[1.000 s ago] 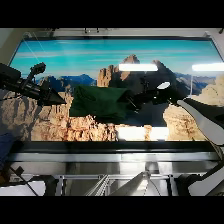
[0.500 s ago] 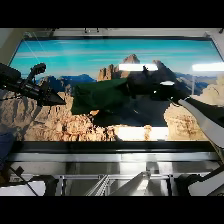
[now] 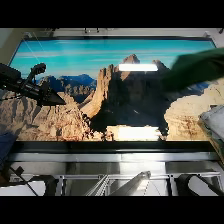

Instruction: Fold the shirts.

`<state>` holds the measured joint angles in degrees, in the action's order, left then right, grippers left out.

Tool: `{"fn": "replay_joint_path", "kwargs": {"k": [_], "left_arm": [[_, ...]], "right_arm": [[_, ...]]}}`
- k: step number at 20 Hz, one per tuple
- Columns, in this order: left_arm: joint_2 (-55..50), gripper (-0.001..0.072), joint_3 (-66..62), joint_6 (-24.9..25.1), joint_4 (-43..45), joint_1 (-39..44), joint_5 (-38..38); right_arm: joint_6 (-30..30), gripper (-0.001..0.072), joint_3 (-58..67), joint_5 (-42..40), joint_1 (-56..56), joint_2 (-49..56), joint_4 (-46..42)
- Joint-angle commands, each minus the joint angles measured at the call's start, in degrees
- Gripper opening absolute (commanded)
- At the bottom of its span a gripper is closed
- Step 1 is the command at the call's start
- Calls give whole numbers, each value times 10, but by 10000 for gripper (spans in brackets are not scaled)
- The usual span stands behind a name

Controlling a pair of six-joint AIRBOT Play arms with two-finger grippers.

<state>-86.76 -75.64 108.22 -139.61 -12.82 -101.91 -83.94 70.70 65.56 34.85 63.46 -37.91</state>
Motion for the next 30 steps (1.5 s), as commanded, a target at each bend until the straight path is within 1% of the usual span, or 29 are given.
{"fn": "replay_joint_path", "kwargs": {"k": [1,3,4,5,7,8,10,14,15,16,17,19,20,21,22,24,25,26,27,29,30], "left_arm": [[0,21,0,9,0,0,4],[0,21,0,9,0,0,5],[0,21,0,9,0,0,7],[0,21,0,9,0,0,14],[0,21,0,9,1,5,18],[0,21,0,9,0,7,15],[0,21,0,9,1,19,11],[0,21,0,14,2,45,13],[0,21,0,15,2,51,15],[0,21,0,19,2,59,14],[0,21,0,23,2,66,14],[0,21,0,23,2,75,15],[0,21,0,24,2,77,15],[0,21,0,24,2,77,15],[0,21,0,24,2,77,15],[0,21,0,24,2,74,15],[0,21,0,24,2,73,18],[0,21,0,24,2,72,26],[0,21,0,24,2,68,39],[0,21,0,24,2,61,60],[0,21,0,23,2,59,64]], "right_arm": [[-125,16,0,116,178,-125,-302],[-134,16,-4,188,250,-156,-402],[-143,17,-13,209,267,-160,-445],[-161,17,-31,209,265,-160,-498],[-164,17,-83,172,256,-155,-569],[-167,17,-109,154,254,-144,-589],[-174,17,-137,149,254,-110,-599],[-175,25,-150,178,254,-71,-601],[-175,100,-149,179,254,-71,-601],[-177,437,-149,181,254,-74,-601],[-174,708,-149,184,254,-79,-601],[-174,709,-149,192,254,-94,-593],[-175,709,-149,198,252,-103,-574],[-174,709,-149,200,251,-114,-539],[-158,710,-149,207,248,-128,-490],[-129,710,-149,222,223,-160,-362],[-120,709,-149,221,202,-174,-293],[-120,709,-149,209,173,-181,-244],[-112,709,-150,183,139,-181,-204],[-90,709,-152,90,51,-166,-122],[-71,654,-151,35,-8,-147,-76]]}}
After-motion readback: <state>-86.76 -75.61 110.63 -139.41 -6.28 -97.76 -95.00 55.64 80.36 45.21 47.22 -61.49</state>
